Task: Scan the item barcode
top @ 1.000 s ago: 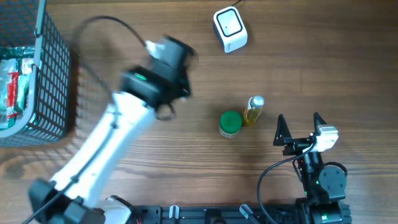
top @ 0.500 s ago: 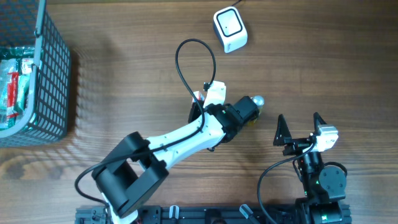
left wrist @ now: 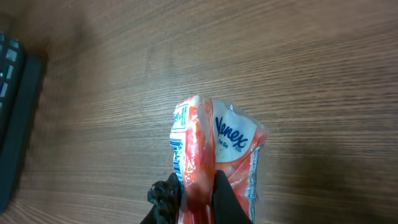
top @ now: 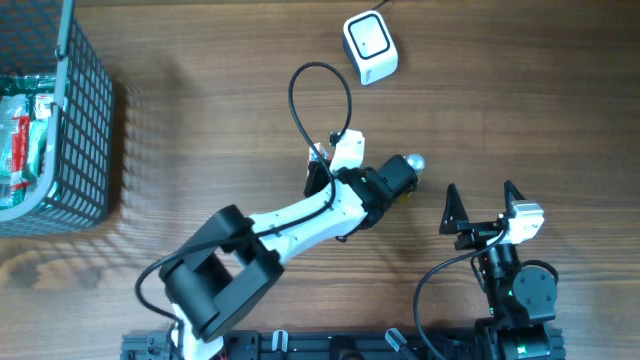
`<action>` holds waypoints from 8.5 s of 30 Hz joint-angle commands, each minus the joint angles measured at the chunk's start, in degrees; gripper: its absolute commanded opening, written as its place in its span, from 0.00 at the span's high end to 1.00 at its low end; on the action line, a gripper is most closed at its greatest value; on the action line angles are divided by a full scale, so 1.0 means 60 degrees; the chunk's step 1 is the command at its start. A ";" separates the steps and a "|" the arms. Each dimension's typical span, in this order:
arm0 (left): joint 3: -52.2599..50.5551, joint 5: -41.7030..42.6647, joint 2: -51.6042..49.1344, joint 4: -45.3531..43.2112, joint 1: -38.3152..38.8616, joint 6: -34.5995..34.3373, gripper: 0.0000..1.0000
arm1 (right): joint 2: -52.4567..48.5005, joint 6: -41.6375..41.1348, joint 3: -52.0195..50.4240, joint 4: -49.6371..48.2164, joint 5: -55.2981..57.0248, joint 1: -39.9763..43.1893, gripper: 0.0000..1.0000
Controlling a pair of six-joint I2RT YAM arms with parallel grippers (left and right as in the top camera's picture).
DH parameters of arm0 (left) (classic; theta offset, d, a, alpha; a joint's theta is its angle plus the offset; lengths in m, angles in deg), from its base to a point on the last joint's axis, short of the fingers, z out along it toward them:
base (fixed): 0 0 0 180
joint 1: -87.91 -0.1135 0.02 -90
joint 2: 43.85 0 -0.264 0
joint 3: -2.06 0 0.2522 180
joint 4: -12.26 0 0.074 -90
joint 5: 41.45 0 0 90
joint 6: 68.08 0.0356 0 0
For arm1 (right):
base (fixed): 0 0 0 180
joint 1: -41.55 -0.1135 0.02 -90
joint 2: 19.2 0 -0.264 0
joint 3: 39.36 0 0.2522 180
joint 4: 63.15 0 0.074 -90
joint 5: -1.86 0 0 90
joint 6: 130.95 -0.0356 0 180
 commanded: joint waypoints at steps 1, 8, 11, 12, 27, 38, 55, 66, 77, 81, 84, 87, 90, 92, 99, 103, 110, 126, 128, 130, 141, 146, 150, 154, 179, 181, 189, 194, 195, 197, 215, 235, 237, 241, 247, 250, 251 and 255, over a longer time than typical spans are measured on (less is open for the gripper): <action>-0.0062 -0.0437 -0.0568 -0.0219 -0.0357 -0.0025 0.96 | 0.0000 -0.0124 -0.0011 -0.0033 -0.0127 0.0033 0.00; -0.0062 0.1275 -0.0663 -0.0426 -0.1271 -0.0025 0.96 | 0.0000 -0.0120 -0.0011 -0.0033 -0.0124 0.0033 0.00; -0.0062 0.1650 -0.0659 -0.0426 -0.1457 -0.0025 0.96 | 0.0000 -0.0127 -0.0011 -0.0033 -0.0124 0.0033 0.00; -0.0062 0.1650 -0.0659 -0.0423 -0.1483 -0.0025 0.96 | 0.0000 -0.0124 -0.0011 -0.0033 -0.0124 0.0033 0.00; -0.0040 0.1249 -0.0601 -0.0393 -0.1475 0.0645 0.83 | 0.0000 -0.0124 -0.0011 -0.0033 -0.0127 0.0033 0.00; -0.0040 0.1242 -0.0546 -0.0357 -0.1432 0.0630 0.61 | 0.0000 -0.0124 -0.0011 -0.0033 -0.0124 0.0033 0.00; 0.0474 0.5544 0.2036 -0.0175 -0.3417 0.0550 0.42 | 0.0000 -0.0124 -0.0011 -0.0033 -0.0124 0.0033 0.00; -0.0754 1.1479 0.2204 -0.0211 -0.6685 0.1676 0.68 | 0.0000 -0.0124 -0.0011 -0.0033 -0.0127 0.0033 0.00; -0.2153 1.1522 0.2164 -0.1566 -0.6703 0.1661 0.75 | 0.0000 -0.0127 -0.0011 -0.0033 -0.0127 0.0033 0.00; -0.2422 1.1489 0.2146 -0.2069 -0.6685 0.1657 0.74 | 0.0000 -0.0124 -0.0011 -0.0033 -0.0124 0.0033 0.00; -0.2557 1.1311 0.2146 -0.2244 -0.6688 0.1632 0.74 | 0.0000 -0.0124 -0.0011 -0.0033 -0.0124 0.0033 0.00; -0.2557 1.0903 0.2146 -0.2248 -0.6685 0.1632 0.75 | 0.0000 -0.0124 -0.0011 -0.0033 -0.0124 0.0033 0.00; -0.2557 1.0808 0.2127 -0.2244 -0.6685 0.1636 0.75 | 0.0000 -0.0124 -0.0011 -0.0033 -0.0124 0.0033 0.00; -0.2557 1.0808 0.2073 -0.2215 -0.6685 0.1639 0.74 | 0.0000 -0.0124 -0.0011 -0.0033 -0.0124 0.0033 0.00; -0.2561 1.0808 0.1530 -0.2291 -0.6685 0.1636 0.77 | 0.0000 -0.0124 -0.0011 -0.0033 -0.0124 0.0033 0.00; -0.2561 1.0812 0.1494 -0.2473 -0.6685 0.1636 0.73 | 0.0000 -0.0124 -0.0011 -0.0033 -0.0127 0.0033 0.00; -0.2557 1.1078 0.1494 -0.2685 -0.6688 0.1665 0.73 | 0.0000 -0.0124 -0.0011 -0.0033 -0.0124 0.0033 0.00; -0.2561 1.1664 0.1213 -0.2998 -0.6637 0.1905 0.79 | 0.0000 -0.0124 -0.0011 -0.0033 -0.0124 0.0033 0.00; -0.2561 1.1479 0.0954 -0.3002 -0.6623 0.1916 0.80 | 0.0000 -0.0124 -0.0011 -0.0033 -0.0124 0.0033 0.00; -0.2561 1.1417 0.0747 -0.3016 -0.6623 0.1916 0.80 | 0.0000 -0.0127 -0.0011 -0.0033 -0.0124 0.0033 0.00; -0.2535 1.1417 0.0929 -0.3064 -0.6634 0.1927 0.96 | 0.0000 -0.0127 -0.0011 -0.0033 -0.0124 0.0033 0.00; -0.1843 0.9471 0.2189 -0.1872 -0.6612 0.2175 0.96 | 0.0000 -0.0124 -0.0011 -0.0033 -0.0124 0.0033 0.00; -0.1588 0.7690 0.2954 -0.1071 -0.6149 0.2718 0.96 | 0.0000 -0.0124 -0.0011 -0.0033 -0.0124 0.0033 0.00; -0.1592 0.4779 0.2925 -0.0619 -0.4983 0.2958 0.96 | 0.0000 -0.0127 -0.0011 -0.0033 -0.0127 0.0033 0.00; -0.1592 0.0630 0.0484 -0.0765 -0.1603 0.3381 0.88 | 0.0000 -0.0127 -0.0011 -0.0033 -0.0124 0.0033 0.00; -0.1592 0.0634 0.0484 -0.0765 -0.1603 0.3381 0.85 | 0.0000 -0.0127 -0.0011 -0.0033 -0.0124 0.0033 0.01; -0.1588 0.0871 0.0488 -0.0769 -0.1603 0.3304 0.74 | 0.0000 -0.0127 -0.0011 -0.0033 -0.0124 0.0033 0.00; -0.1541 0.1071 0.0659 -0.0765 -0.1610 0.2830 0.60 | 0.0000 -0.0124 -0.0011 -0.0033 -0.0124 0.0033 0.00; -0.1490 0.1155 0.0780 -0.0765 -0.1614 0.2758 0.48 | 0.0000 -0.0124 -0.0011 -0.0033 -0.0124 0.0033 0.00; -0.1322 0.1610 0.1100 -0.0761 -0.1632 0.2758 0.37 | 0.0000 -0.0124 -0.0011 -0.0033 -0.0124 0.0033 0.00; -0.1173 0.9745 0.1923 -0.0291 -0.5748 0.4430 0.17 | 0.0000 -0.0127 -0.0011 -0.0033 -0.0124 0.0033 0.00; -0.1173 0.9133 0.0663 -0.0488 -0.5431 0.4386 0.72 | 0.0000 -0.0127 -0.0011 -0.0033 -0.0127 0.0033 0.00; -0.1173 0.9133 0.0663 -0.0528 -0.5413 0.4386 0.74 | 0.0000 -0.0127 -0.0011 -0.0033 -0.0124 0.0033 0.00; -0.1173 0.9133 0.0663 -0.0608 -0.5297 0.4382 0.67 | 0.0000 -0.0124 -0.0011 -0.0033 -0.0127 0.0033 0.00; -0.1173 0.9129 0.0663 -0.1188 -0.4484 0.4277 0.68 | 0.0000 -0.0127 -0.0011 -0.0033 -0.0124 0.0033 0.00; -0.1173 0.9129 0.0663 -0.1494 -0.4131 0.3781 0.72 | 0.0000 -0.0127 -0.0011 -0.0033 -0.0127 0.0033 0.00; -0.1173 0.9125 0.0663 -0.1588 -0.4033 0.3668 0.73 | 0.0000 -0.0124 -0.0011 -0.0033 -0.0124 0.0033 0.00; -0.1173 0.9129 0.0663 -0.2135 -0.3679 0.3439 0.73 | 0.0000 -0.0127 -0.0011 -0.0033 -0.0124 0.0033 0.00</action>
